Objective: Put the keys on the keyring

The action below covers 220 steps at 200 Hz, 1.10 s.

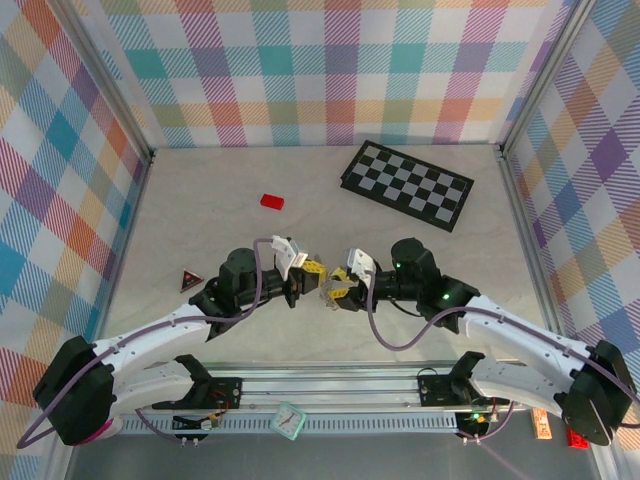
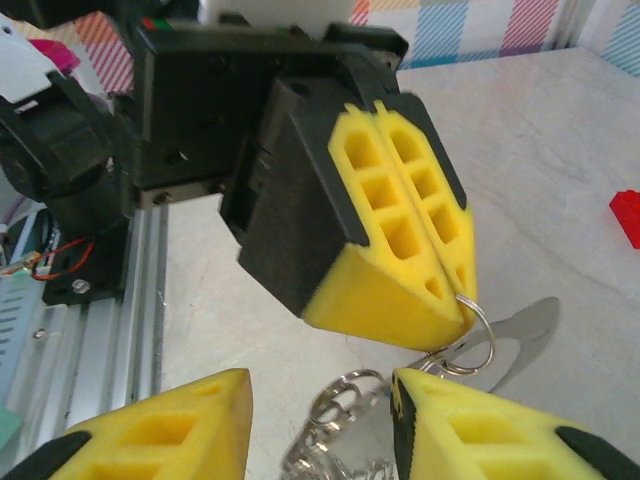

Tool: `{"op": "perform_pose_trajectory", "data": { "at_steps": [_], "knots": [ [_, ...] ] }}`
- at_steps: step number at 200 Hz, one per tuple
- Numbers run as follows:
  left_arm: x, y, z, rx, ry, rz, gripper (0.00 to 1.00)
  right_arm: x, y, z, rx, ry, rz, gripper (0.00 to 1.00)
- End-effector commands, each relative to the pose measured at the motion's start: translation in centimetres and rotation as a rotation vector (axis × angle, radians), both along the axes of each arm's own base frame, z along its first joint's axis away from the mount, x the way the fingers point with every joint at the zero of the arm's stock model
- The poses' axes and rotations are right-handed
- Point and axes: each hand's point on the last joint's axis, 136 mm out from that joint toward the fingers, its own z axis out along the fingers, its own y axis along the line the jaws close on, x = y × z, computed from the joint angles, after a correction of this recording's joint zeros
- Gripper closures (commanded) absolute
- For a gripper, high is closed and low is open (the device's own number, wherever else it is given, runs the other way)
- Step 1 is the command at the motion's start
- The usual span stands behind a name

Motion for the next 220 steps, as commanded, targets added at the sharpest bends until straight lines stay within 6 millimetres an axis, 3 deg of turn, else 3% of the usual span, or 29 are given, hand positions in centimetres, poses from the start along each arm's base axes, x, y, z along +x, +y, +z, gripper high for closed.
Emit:
{"op": "perform_pose_trajectory", "data": {
  "at_steps": [1,30,65,145,220],
  "knots": [
    [-0.2,-0.2,2.6,-0.056,-0.168,-0.037,1.0,-0.8,-1.3,1.6,-0.004,-0.013,0.012,0.59],
    [-1.1,-0.4,2.8,-0.059,-0.257,-0.092,1.0,1.3,-3.2,2.5,0.06,-0.017,-0.097,0.63],
    [-2.4,-0.7,3.1,-0.059,-0.352,-0.172,1.0,2.7,-3.7,3.6,0.15,0.012,-0.122,0.79],
    [-3.3,-1.1,3.4,-0.125,-0.358,-0.227,1.0,0.3,-1.8,1.2,0.094,0.095,0.121,0.71],
    [-3.4,-1.5,3.3,-0.149,-0.338,-0.246,1.0,0.3,-0.9,0.8,0.095,0.091,0.142,0.79]
  ]
}}
